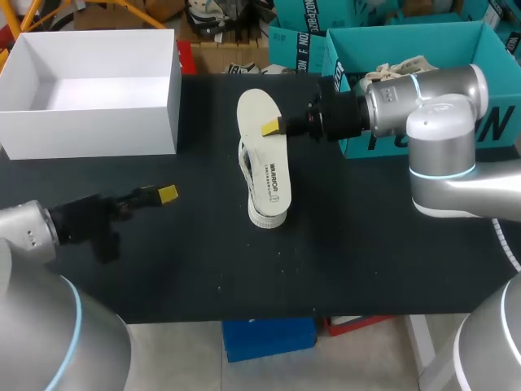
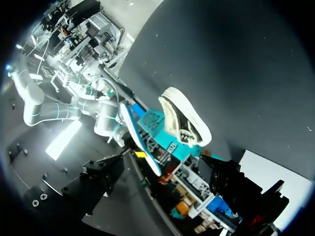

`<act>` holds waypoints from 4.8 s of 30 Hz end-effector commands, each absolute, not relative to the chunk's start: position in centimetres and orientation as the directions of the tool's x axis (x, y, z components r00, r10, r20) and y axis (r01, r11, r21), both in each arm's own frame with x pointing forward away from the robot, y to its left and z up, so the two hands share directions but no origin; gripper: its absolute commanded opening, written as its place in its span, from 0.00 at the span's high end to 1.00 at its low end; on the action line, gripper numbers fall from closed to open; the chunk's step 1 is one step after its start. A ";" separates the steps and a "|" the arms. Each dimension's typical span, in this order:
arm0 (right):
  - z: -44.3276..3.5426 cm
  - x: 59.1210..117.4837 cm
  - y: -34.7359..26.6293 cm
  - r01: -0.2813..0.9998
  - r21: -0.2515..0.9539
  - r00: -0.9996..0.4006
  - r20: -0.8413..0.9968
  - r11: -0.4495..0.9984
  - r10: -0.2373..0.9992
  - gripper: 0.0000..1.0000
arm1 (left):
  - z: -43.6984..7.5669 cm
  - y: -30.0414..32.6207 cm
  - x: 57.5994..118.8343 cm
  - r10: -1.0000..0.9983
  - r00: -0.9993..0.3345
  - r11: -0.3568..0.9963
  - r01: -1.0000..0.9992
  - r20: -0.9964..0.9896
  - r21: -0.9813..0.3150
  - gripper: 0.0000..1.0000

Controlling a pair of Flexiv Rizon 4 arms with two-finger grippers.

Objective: Take the shoe out of the shoebox, open the shoe tongue, remove and reinsert the insole, then place the shoe into the shoebox

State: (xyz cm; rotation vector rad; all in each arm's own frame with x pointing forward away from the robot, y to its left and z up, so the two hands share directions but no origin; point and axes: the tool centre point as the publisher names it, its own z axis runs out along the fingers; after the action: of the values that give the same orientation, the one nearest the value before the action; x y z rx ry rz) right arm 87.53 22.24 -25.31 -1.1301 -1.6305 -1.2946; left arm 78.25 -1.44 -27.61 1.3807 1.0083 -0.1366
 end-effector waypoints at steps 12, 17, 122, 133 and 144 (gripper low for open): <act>-25.4 87.6 22.4 0.945 0.312 -0.325 0.928 0.096 0.182 1.00 | -20.7 -2.3 80.8 0.612 0.404 0.210 0.746 -0.680 0.632 0.00; -25.4 87.6 22.4 0.945 0.312 -0.325 0.928 0.096 0.182 1.00 | -18.7 -2.3 81.4 0.670 0.352 0.157 0.793 -0.653 0.588 0.00; -25.4 87.6 22.4 0.945 0.312 -0.325 0.928 0.096 0.182 1.00 | -15.6 -15.5 96.0 0.980 -0.072 0.117 0.961 -0.183 0.251 0.00; -25.4 87.6 22.4 0.945 0.312 -0.325 0.928 0.096 0.182 1.00 | -15.5 -14.8 91.3 0.978 -0.087 0.138 0.951 -0.188 0.278 0.00; -25.4 87.6 22.4 0.945 0.312 -0.325 0.928 0.096 0.182 1.00 | -17.9 -15.3 86.5 0.978 -0.078 0.127 0.958 -0.191 0.258 0.00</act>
State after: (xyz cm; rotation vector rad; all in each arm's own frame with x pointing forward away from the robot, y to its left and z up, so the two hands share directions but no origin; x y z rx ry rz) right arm 87.53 22.21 -25.31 -1.1293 -1.6304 -1.2950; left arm 87.51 -15.65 -17.55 1.9088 2.1174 0.0712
